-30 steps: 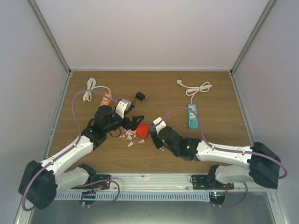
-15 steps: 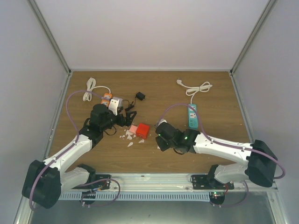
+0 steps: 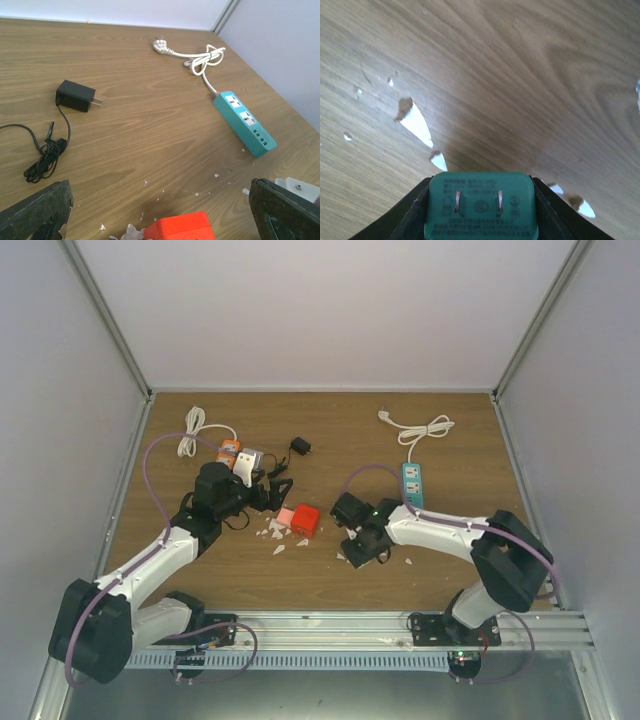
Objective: Insert the plug
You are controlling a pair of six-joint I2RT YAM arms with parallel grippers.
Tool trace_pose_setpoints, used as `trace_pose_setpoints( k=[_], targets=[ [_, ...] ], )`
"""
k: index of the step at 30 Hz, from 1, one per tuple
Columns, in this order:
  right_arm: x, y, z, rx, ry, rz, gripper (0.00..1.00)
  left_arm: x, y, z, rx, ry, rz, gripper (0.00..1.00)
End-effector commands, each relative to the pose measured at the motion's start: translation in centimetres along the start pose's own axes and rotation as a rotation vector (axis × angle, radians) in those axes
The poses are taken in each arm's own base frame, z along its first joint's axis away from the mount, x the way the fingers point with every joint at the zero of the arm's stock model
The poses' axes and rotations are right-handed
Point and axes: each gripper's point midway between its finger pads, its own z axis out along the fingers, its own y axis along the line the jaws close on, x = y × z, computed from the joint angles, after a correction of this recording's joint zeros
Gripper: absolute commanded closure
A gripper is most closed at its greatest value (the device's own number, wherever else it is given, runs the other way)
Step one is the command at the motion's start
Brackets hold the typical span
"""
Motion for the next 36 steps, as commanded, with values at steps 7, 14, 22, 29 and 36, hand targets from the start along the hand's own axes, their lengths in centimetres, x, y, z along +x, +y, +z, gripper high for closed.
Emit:
trace_pose_setpoints(
  k=[7, 14, 22, 29, 36],
  targets=[
    [-1.2, 0.1, 1.6, -0.009, 0.084, -0.065, 0.62, -0.9, -0.1, 0.2, 0.014, -0.036, 0.013, 0.01],
    [-3.3, -0.4, 1.2, 0.032, -0.002, -0.061, 0.18, -0.8, 0.0, 0.3, 0.015, -0.033, 0.012, 0.01],
    [-4.6, -0.4, -2.8, -0.012, -0.216, 0.018, 0.14, -0.8, 0.0, 0.3, 0.013, -0.034, 0.013, 0.01],
    [-2.5, 1.1, -3.2, -0.132, -0.364, 0.101, 0.18, -0.8, -0.2, 0.3, 0.027, -0.032, 0.016, 0.01],
    [-2.7, 2.0, -3.0, -0.187, -0.500, 0.161, 0.23, -0.6, -0.4, 0.6, 0.045, -0.018, 0.018, 0.01]
  ],
)
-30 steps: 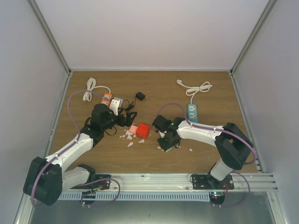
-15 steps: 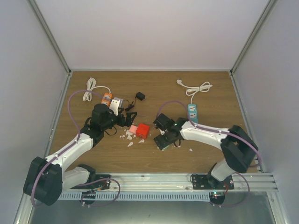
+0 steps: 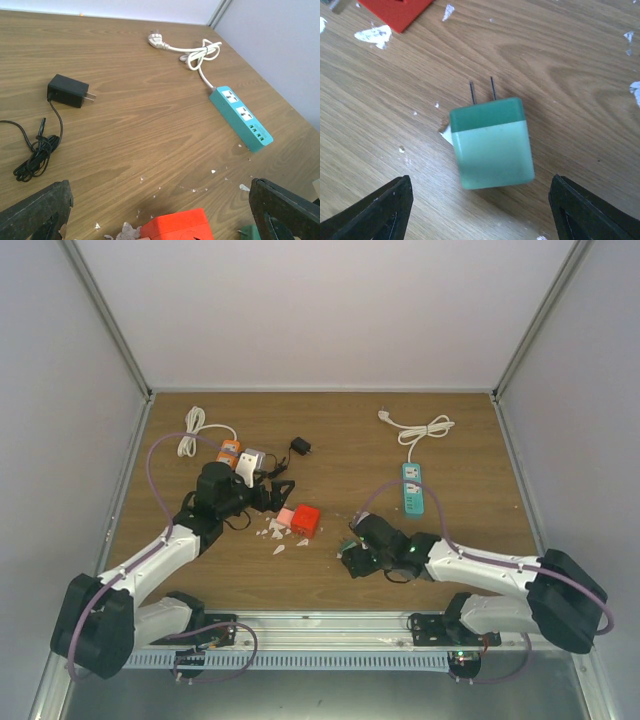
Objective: Insert the plug
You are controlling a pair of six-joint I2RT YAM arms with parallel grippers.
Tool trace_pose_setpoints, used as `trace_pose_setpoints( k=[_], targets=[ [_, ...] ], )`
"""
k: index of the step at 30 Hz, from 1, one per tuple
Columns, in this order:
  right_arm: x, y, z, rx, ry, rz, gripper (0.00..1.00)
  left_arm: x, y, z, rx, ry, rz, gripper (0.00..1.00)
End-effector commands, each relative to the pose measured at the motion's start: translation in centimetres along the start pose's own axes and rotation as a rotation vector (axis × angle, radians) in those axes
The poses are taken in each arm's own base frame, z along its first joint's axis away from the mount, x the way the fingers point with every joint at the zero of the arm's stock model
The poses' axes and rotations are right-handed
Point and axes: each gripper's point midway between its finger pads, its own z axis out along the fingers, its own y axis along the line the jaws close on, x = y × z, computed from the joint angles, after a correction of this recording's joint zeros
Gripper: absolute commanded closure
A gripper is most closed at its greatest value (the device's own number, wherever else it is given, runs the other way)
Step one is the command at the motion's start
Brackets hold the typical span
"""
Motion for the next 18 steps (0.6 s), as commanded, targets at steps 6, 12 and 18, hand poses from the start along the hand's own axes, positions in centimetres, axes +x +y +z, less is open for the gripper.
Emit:
trace_pose_setpoints(
  k=[6, 12, 18],
  targets=[
    [-2.7, 0.6, 0.7, 0.095, -0.200, 0.034, 0.27, -0.8, -0.1, 0.5, 0.021, -0.025, 0.019, 0.01],
    [-1.8, -0.6, 1.6, 0.135, -0.236, 0.048, 0.29, -0.8, -0.1, 0.6, 0.020, -0.024, 0.018, 0.01],
    [-1.5, -0.9, 1.0, 0.098, -0.297, 0.064, 0.33, -0.7, -0.1, 0.8, 0.023, -0.018, 0.017, 0.01]
  ],
)
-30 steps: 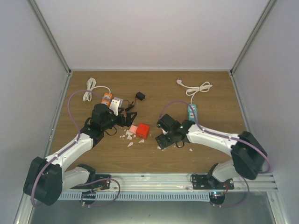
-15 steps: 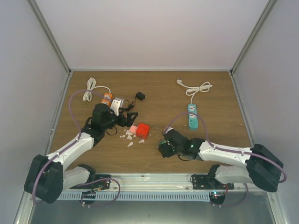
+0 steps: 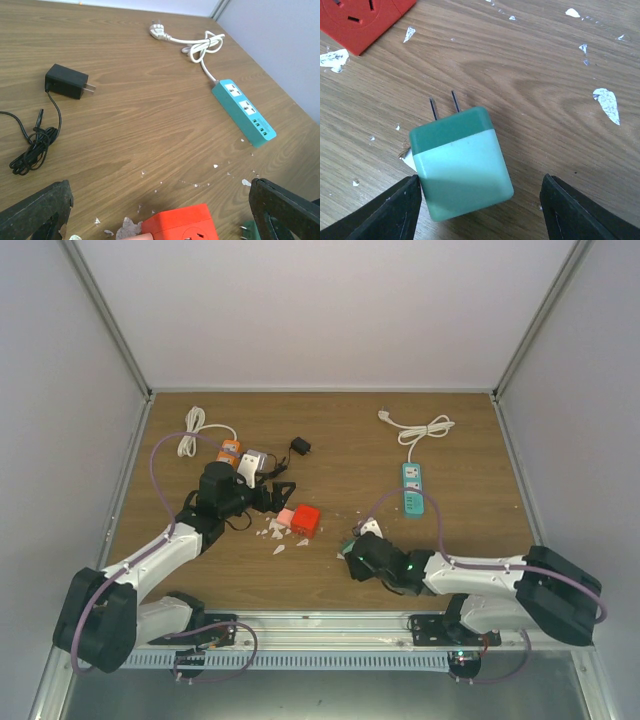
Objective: Insert the plug
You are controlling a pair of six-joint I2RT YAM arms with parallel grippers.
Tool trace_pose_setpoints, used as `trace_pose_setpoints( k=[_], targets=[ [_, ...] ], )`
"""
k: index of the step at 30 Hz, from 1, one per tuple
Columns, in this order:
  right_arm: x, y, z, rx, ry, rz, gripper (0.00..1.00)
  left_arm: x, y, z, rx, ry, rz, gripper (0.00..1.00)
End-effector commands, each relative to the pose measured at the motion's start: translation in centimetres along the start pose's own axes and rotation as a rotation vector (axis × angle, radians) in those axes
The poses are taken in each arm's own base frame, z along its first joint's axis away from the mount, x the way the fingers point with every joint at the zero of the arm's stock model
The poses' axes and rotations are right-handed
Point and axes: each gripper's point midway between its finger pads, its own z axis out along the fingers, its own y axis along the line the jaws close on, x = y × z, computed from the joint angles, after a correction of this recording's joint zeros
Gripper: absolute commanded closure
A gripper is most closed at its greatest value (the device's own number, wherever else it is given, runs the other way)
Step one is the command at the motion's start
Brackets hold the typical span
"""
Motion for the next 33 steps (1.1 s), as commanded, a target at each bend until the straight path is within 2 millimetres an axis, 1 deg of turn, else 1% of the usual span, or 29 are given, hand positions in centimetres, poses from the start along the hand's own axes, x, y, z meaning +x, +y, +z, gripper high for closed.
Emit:
trace_pose_setpoints(
  k=[1, 4, 6, 10, 12, 16, 20, 24, 27, 29, 31, 32, 33],
  targets=[
    [-1.4, 0.2, -0.5, -0.025, -0.105, 0.046, 0.34, -1.5, -0.4, 0.1, 0.022, -0.047, 0.028, 0.01],
    [-0.8, -0.1, -0.5, -0.029, -0.095, 0.043, 0.34, -1.5, -0.4, 0.1, 0.021, -0.046, 0.029, 0.01],
    [-0.6, 0.2, -0.5, -0.049, -0.096, 0.056, 0.35, -1.5, -0.4, 0.2, 0.020, -0.046, 0.029, 0.01],
    [0.8, 0.2, -0.2, -0.080, -0.063, 0.091, 0.36, -1.5, -0.4, 0.2, 0.020, -0.044, 0.028, 0.01],
    [0.9, 0.1, -0.2, -0.080, -0.066, 0.103, 0.38, -1.5, -0.3, 0.3, 0.019, -0.041, 0.027, 0.01],
    [0.5, 0.1, -0.3, -0.083, -0.086, 0.114, 0.38, -1.4, -0.4, 0.2, 0.022, -0.040, 0.028, 0.01],
    [1.1, 0.2, 0.4, -0.078, -0.071, 0.121, 0.40, -1.2, -0.5, 0.4, 0.029, -0.031, 0.028, 0.01],
    [1.5, 0.2, 0.9, -0.068, -0.068, 0.116, 0.43, -0.8, -0.9, 0.9, 0.035, -0.006, 0.029, 0.01],
    [1.4, 0.4, 0.9, -0.062, -0.079, 0.107, 0.52, -0.3, -1.4, 1.1, 0.034, 0.013, 0.031, 0.01],
    [1.2, 0.5, 0.8, -0.059, -0.087, 0.094, 0.60, -0.1, -1.8, 1.1, 0.031, 0.021, 0.035, 0.01],
    [0.9, 0.5, 0.5, -0.055, -0.097, 0.081, 0.72, 0.1, -2.5, 1.1, 0.033, 0.028, 0.040, 0.01],
    [0.7, 0.5, 0.3, -0.055, -0.102, 0.075, 0.75, 0.3, -2.9, 1.1, 0.033, 0.033, 0.047, 0.01],
    [0.6, 0.5, 0.1, -0.057, -0.107, 0.072, 0.80, 0.7, -3.3, 1.2, 0.031, 0.041, 0.053, 0.01]
  ],
)
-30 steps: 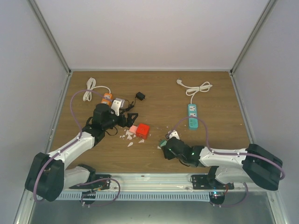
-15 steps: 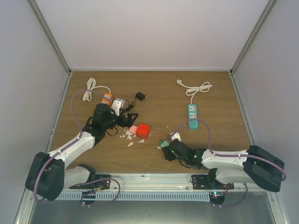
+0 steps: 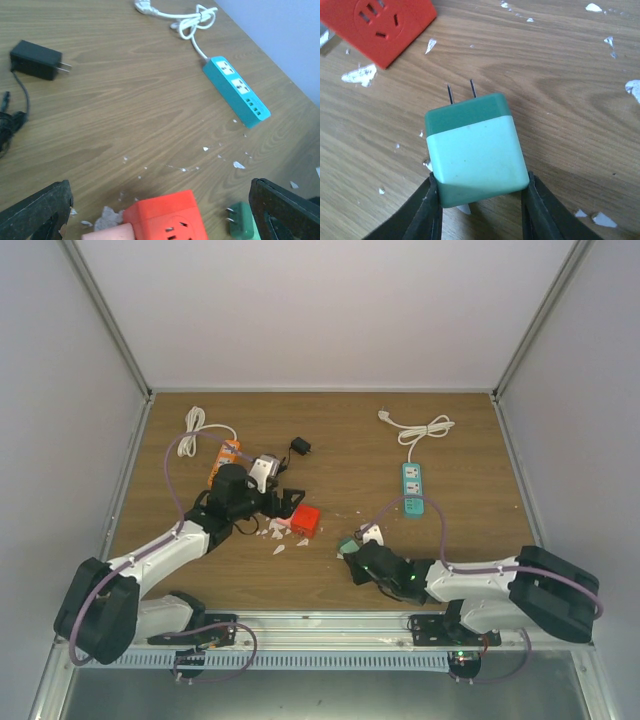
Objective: Insert the plug
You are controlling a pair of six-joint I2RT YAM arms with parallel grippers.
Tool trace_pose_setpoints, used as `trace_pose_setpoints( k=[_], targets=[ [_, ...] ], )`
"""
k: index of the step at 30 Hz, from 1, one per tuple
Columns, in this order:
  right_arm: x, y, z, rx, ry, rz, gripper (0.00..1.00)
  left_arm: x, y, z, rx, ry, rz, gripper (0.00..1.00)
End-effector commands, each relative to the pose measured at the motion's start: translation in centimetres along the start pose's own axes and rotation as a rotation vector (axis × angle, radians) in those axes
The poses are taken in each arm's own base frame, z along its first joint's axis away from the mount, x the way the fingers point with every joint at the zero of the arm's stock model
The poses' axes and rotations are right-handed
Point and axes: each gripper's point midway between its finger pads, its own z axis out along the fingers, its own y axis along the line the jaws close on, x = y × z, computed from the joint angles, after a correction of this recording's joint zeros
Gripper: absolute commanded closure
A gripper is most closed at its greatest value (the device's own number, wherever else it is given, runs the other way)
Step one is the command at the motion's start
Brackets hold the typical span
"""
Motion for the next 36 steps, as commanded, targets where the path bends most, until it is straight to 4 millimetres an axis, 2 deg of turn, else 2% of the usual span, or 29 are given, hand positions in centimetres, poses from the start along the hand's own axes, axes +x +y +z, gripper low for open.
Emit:
trace_pose_setpoints(
  k=[1, 6, 11, 18, 25, 33, 36],
  targets=[
    [-0.1, -0.3, -0.7, 0.016, -0.017, -0.016, 0.83, -0.9, -2.1, 0.0, -0.002, -0.023, 0.048, 0.01],
    [-0.7, 0.5, -1.9, -0.058, -0.052, 0.005, 0.89, 1.7, -2.8, 0.9, -0.064, 0.030, 0.061, 0.01],
    [-0.9, 0.9, -2.7, -0.107, -0.074, 0.023, 0.89, 3.7, -3.1, 2.1, -0.126, 0.073, 0.106, 0.06],
    [-0.5, 1.1, -2.6, -0.131, -0.067, 0.018, 0.89, 5.3, -1.3, 4.2, -0.278, 0.148, 0.115, 0.08],
    [-0.4, 1.2, -2.6, -0.137, -0.068, 0.014, 0.89, 5.1, -1.9, 5.9, -0.292, 0.157, 0.145, 0.09],
    [-0.3, 1.2, -2.4, -0.138, -0.062, 0.008, 0.89, 5.0, -1.9, 6.0, -0.294, 0.156, 0.151, 0.22],
    [-0.3, 1.3, -2.3, -0.139, -0.062, 0.006, 0.89, 5.4, -1.8, 6.2, -0.295, 0.172, 0.154, 0.19]
  ],
)
